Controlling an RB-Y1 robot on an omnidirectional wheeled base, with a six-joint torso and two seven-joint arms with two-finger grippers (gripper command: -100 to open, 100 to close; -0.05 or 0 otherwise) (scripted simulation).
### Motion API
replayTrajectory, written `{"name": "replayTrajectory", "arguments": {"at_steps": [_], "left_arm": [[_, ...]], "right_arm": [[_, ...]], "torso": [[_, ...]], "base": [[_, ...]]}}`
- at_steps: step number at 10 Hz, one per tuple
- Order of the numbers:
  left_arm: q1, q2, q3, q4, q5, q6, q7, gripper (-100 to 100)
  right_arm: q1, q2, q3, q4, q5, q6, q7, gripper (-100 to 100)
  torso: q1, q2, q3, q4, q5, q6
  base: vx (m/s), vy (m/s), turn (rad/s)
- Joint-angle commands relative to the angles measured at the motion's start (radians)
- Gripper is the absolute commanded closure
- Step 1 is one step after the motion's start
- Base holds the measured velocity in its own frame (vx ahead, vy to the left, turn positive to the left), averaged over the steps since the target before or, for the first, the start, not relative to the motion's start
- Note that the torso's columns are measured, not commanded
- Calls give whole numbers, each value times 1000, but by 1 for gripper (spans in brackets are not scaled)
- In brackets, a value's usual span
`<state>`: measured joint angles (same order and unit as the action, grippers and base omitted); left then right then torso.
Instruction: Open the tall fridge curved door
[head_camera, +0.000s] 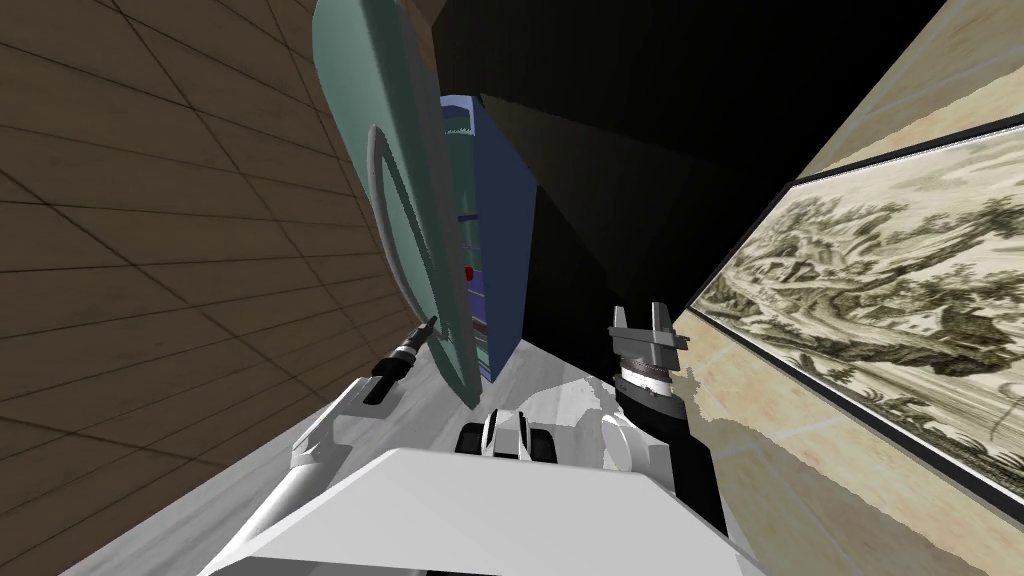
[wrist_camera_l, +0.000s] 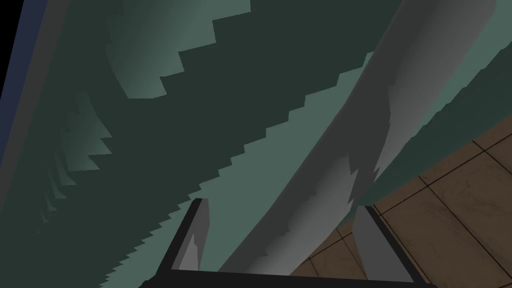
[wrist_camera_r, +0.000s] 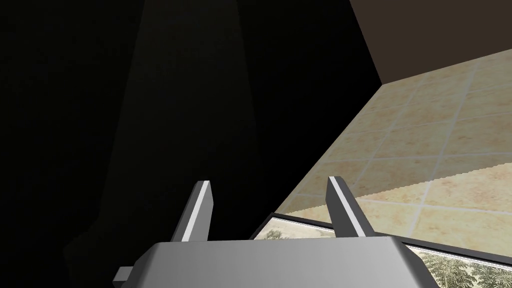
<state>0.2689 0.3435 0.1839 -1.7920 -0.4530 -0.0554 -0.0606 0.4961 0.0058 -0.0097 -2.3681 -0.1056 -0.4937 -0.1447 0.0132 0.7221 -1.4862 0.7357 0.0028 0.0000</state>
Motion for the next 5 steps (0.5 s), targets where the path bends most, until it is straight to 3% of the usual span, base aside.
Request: {"name": "replayTrajectory", "arguments": {"at_steps": [1,2,3,4,5], "left_arm": [[-38,-12,-69,-18,-71,37,52,100],[-38,-12,-87,-18,-99,37,52,100],[-66,-21,-128,-31,-128,58,94,100],[-66,-21,-157,-31,-160,58,94,100],[-94,-31,-194,-45,-193,78,133,100]], "right_arm": [[0,0,0,0,0,0,0,0],[0,0,0,0,0,0,0,0],[0,0,0,0,0,0,0,0],[0,0,0,0,0,0,0,0],[0,0,0,0,0,0,0,0]], "torso": [[-5,-1,0,-1,0,0],[-2,6,3,-1,0,-1],[-2,6,4,0,1,-2],[5,3,3,1,1,-2],[4,4,3,0,2,-2]], "base": [[-159,227,133],[-133,233,65],[-110,306,124],[-146,308,61],[-138,339,151]]}}
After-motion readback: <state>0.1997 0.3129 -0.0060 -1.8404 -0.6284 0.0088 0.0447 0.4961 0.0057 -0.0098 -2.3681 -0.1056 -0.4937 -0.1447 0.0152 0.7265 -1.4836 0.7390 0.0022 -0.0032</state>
